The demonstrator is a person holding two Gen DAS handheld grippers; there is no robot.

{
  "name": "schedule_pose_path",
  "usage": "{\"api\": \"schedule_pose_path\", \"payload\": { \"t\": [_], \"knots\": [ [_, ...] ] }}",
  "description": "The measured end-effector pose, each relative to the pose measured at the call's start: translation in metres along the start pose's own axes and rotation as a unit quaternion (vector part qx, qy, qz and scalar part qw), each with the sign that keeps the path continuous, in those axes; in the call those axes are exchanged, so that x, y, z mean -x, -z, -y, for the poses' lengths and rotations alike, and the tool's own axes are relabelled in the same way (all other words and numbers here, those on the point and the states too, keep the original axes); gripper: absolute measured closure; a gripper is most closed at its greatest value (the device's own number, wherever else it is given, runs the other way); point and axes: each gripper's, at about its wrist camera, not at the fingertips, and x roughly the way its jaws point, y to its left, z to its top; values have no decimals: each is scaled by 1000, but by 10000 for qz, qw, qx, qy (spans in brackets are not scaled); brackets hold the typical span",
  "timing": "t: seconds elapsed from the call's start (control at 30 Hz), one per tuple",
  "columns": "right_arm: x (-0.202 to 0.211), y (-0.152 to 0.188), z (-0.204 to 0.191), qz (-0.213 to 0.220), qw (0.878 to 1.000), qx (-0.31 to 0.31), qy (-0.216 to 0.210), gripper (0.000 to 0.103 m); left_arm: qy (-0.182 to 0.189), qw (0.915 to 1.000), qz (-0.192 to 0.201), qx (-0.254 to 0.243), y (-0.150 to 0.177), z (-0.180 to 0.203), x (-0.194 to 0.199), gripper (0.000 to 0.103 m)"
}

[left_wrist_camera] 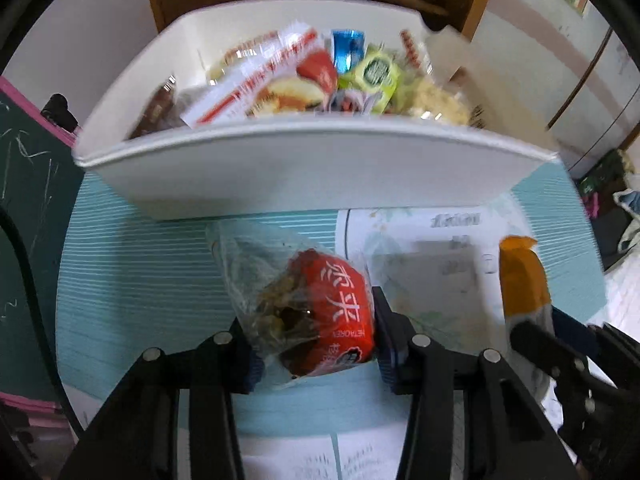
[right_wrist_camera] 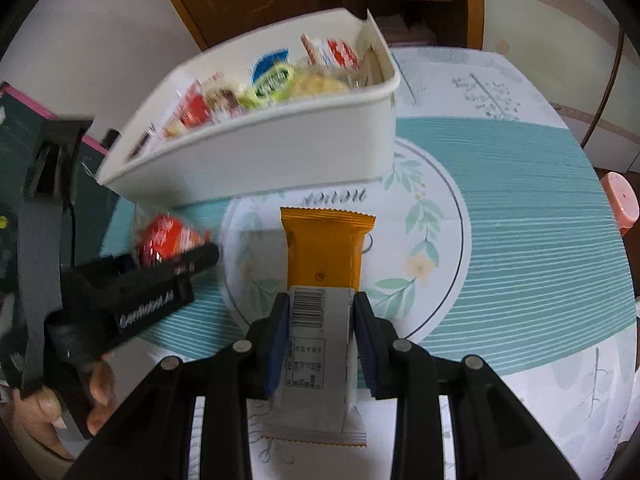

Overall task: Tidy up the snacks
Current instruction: 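Carry both snacks over the white bin and release them inside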

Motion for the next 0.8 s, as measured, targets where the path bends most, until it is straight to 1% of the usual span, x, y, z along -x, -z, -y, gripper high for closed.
{"api": "schedule_pose_path", "payload": {
  "t": [0.1,0.27,0.37,0.43,0.57,0.63,0.7,0.8],
  "knots": [
    [19,-4,-2,150,9998,-19,-139,72,121,9996,256,-42,1,-1,30,60],
    [53,-19,-20,445,9985,139,-297,72,134,9970,714,-283,-16,-1,84,60],
    [81,-39,-33,685,9963,283,-438,72,136,9936,1041,-418,-38,-1,122,60],
    [98,-53,-41,849,9943,408,-495,72,101,9914,1205,-500,-56,-2,139,60],
    [132,-85,-59,1248,9886,705,-453,71,-142,9848,1596,-669,-77,-9,187,59],
    [148,-102,-68,1476,9846,859,-374,71,-219,9829,1685,-708,-86,-7,199,59],
    [161,-120,-78,1703,9798,1028,-224,71,-378,9800,1793,-775,-99,-6,209,59],
    [171,-142,-89,1893,9751,1149,-68,71,-520,9771,1894,-818,-117,-5,218,59]
  ]
}}
